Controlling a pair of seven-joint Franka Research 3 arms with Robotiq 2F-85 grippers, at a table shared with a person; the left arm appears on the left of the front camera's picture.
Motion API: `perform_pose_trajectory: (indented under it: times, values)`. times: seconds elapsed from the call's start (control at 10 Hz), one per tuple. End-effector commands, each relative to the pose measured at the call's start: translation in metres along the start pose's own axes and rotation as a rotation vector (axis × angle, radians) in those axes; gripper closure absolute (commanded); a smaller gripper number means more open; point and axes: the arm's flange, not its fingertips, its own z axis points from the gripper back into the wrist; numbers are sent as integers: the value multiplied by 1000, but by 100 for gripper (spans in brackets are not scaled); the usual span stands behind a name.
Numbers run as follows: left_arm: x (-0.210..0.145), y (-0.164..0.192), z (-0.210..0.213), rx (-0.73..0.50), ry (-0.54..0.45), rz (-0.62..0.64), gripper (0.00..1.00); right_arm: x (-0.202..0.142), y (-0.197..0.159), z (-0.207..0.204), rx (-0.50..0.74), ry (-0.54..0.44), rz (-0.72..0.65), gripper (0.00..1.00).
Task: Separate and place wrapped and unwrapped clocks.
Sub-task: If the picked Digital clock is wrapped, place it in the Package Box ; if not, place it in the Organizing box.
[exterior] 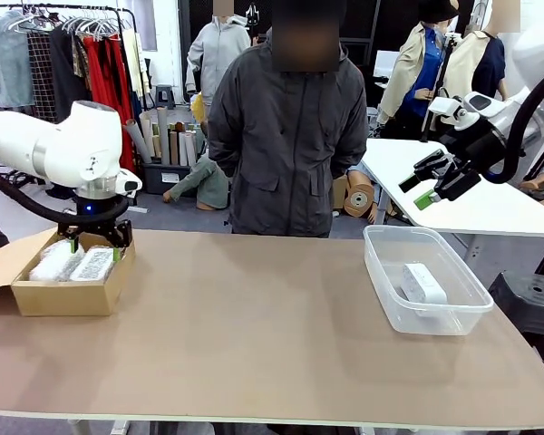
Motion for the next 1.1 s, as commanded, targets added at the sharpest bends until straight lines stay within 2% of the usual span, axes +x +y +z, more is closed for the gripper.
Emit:
perform_pose_trajectory:
  times: [0.0, 0.2, 0.3, 0.6, 0.8, 1.0]
  values:
    - [-27, 1, 26, -74, 41, -124, 0, 2, 1, 1, -2, -1, -14, 0]
    - [-42, 0, 48, -116, 91, -309, 0, 2, 1, 1, -2, -1, -14, 0]
    - [-48, 4, 59, -157, 91, -446, 0, 2, 1, 1, -2, -1, -14, 0]
    - [-62, -3, 84, -186, -87, -804, 0, 2, 1, 1, -2, -1, -14, 0]
    - [-72, -6, 95, -202, -131, -1064, 0, 2, 1, 1, -2, -1, -14, 0]
    - [-72, -1, 106, -282, -176, -1278, 0, 2, 1, 1, -2, -1, -14, 0]
